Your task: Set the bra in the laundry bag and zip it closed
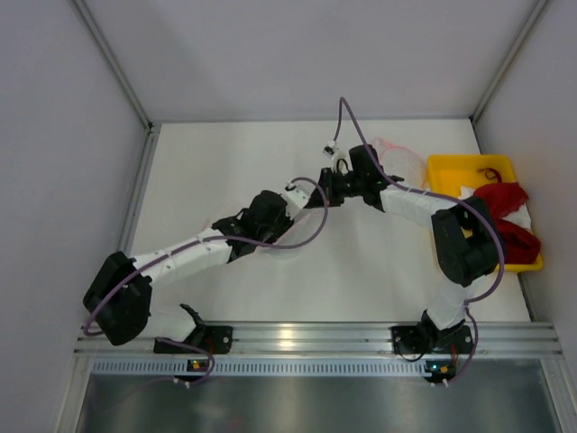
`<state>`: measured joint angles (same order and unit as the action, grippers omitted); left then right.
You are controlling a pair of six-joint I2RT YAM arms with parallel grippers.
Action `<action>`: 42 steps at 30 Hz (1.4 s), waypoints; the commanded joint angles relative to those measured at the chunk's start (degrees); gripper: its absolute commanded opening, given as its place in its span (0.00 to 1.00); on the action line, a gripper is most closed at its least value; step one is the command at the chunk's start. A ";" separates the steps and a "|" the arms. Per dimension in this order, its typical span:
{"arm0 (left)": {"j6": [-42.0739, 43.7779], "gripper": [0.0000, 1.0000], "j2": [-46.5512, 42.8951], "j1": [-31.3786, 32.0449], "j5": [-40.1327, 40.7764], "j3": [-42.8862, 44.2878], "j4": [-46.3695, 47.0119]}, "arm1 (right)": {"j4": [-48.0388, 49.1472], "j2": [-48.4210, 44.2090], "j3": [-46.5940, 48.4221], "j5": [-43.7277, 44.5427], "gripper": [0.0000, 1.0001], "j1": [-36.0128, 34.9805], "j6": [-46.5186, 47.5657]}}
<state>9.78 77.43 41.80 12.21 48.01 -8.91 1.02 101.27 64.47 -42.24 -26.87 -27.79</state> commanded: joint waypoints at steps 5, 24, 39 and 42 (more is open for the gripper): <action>5.43 0.00 5.69 8.99 8.18 2.70 -1.12 | 5.84 -1.69 -0.83 -2.32 0.00 -0.37 -2.88; -11.95 0.00 19.87 3.56 7.48 8.68 2.58 | 3.47 -7.14 -9.00 -3.73 0.00 -0.29 -5.07; -32.97 0.00 15.91 -1.55 21.97 19.23 -17.72 | 6.80 -6.18 -8.83 -7.15 0.00 -4.49 -11.40; -35.26 0.00 20.55 0.64 23.48 20.63 -17.72 | 10.05 -5.04 -8.39 -9.00 0.00 -6.78 -14.55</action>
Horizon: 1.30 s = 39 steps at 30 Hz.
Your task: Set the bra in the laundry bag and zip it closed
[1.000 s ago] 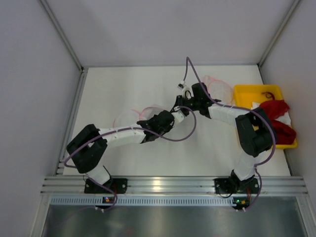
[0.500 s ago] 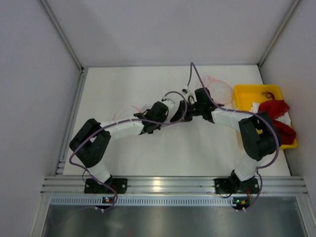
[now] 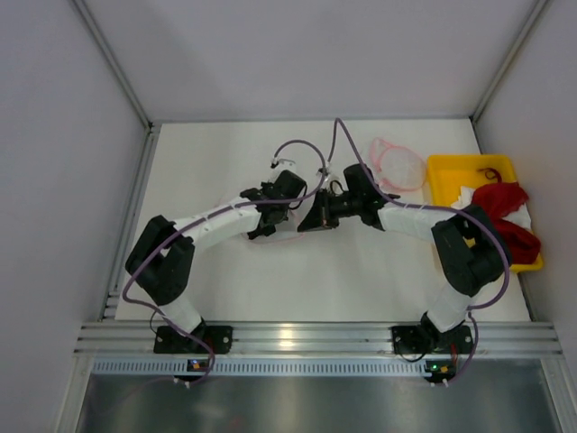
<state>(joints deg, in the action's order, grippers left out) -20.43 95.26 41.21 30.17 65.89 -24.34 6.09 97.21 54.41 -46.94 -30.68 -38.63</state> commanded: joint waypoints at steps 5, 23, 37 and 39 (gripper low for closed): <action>-7.61 0.00 12.22 1.24 4.64 4.60 -2.12 | 9.82 -0.09 1.40 -5.62 0.00 -2.20 -8.56; -0.41 0.88 -16.94 -4.56 -24.55 -3.92 -2.21 | 5.08 0.53 1.31 -4.30 0.00 1.23 -3.48; -5.14 0.00 -13.54 -5.70 -31.42 -9.98 -0.80 | 6.81 -1.05 1.23 -7.55 0.00 1.67 -6.25; -7.08 0.00 -10.20 -5.79 -27.12 -9.99 -0.80 | 14.34 -1.85 0.52 -8.87 0.00 1.58 -10.56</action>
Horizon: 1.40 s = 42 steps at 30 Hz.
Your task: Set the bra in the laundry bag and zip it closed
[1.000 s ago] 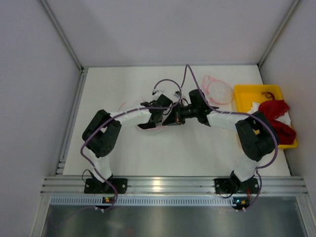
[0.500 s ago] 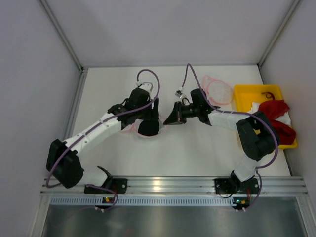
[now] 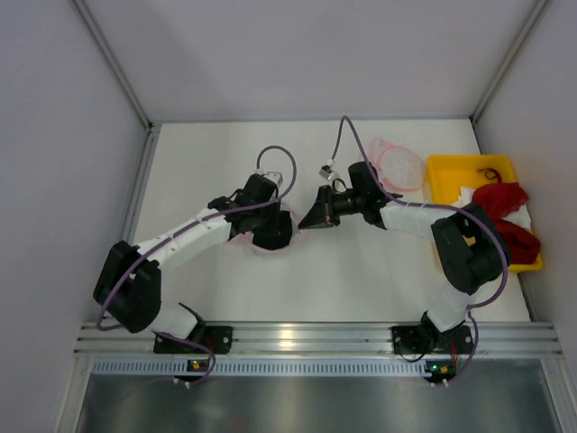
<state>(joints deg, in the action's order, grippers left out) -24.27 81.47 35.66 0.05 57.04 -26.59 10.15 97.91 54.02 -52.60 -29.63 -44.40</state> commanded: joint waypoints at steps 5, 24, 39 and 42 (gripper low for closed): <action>-4.99 0.00 15.81 -0.59 3.90 2.81 1.72 | 26.48 -1.93 -1.54 -6.90 0.00 0.54 -21.76; 13.36 0.62 -10.54 -16.13 -15.87 5.72 -6.18 | 0.24 -0.96 1.70 -1.81 0.00 1.85 0.89; 29.54 0.60 17.92 -41.02 -22.46 11.51 -6.55 | -4.88 -2.81 0.56 -2.24 0.00 1.77 6.87; 31.21 0.59 22.41 -42.25 -25.10 12.74 -5.67 | -5.84 -2.20 0.91 -2.95 0.00 1.77 7.57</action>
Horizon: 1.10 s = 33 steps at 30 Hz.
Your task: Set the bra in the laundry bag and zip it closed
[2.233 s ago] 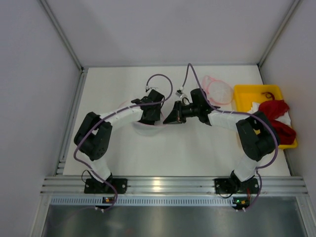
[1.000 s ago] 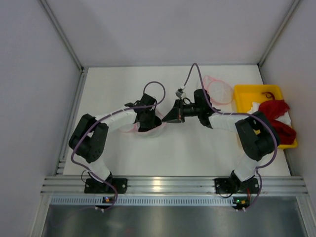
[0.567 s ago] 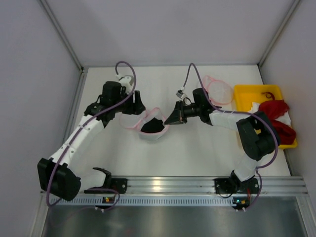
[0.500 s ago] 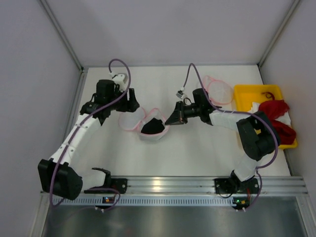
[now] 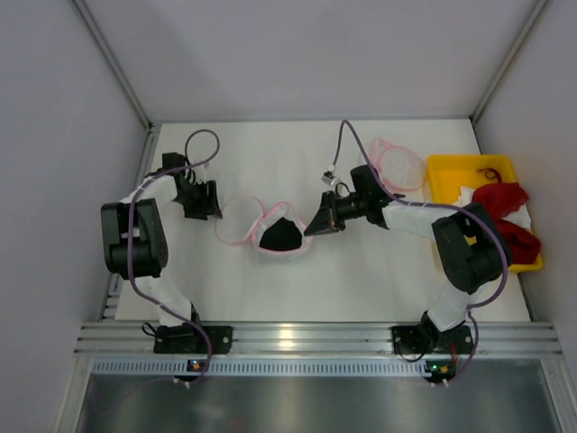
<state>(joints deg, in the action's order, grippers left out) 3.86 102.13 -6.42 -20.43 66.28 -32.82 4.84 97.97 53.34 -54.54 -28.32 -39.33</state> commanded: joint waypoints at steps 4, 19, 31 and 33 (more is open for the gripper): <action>3.97 0.56 5.80 -0.53 -7.43 5.52 1.97 | -1.24 -2.00 1.68 -1.27 0.00 0.45 2.94; 3.00 0.08 8.88 1.23 -5.67 1.31 5.49 | -4.66 -1.73 4.31 -0.56 0.00 0.54 6.10; 2.47 0.00 -9.90 1.32 -10.43 8.13 2.85 | -16.26 -2.70 9.32 0.49 0.00 0.98 15.25; 1.95 0.00 -12.46 1.32 -9.72 10.61 1.97 | -18.10 -3.40 10.11 0.67 0.00 1.16 16.13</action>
<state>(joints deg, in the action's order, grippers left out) 5.52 97.56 -5.43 -28.93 70.57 -30.98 -9.87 97.89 59.83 -54.02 -28.23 -26.94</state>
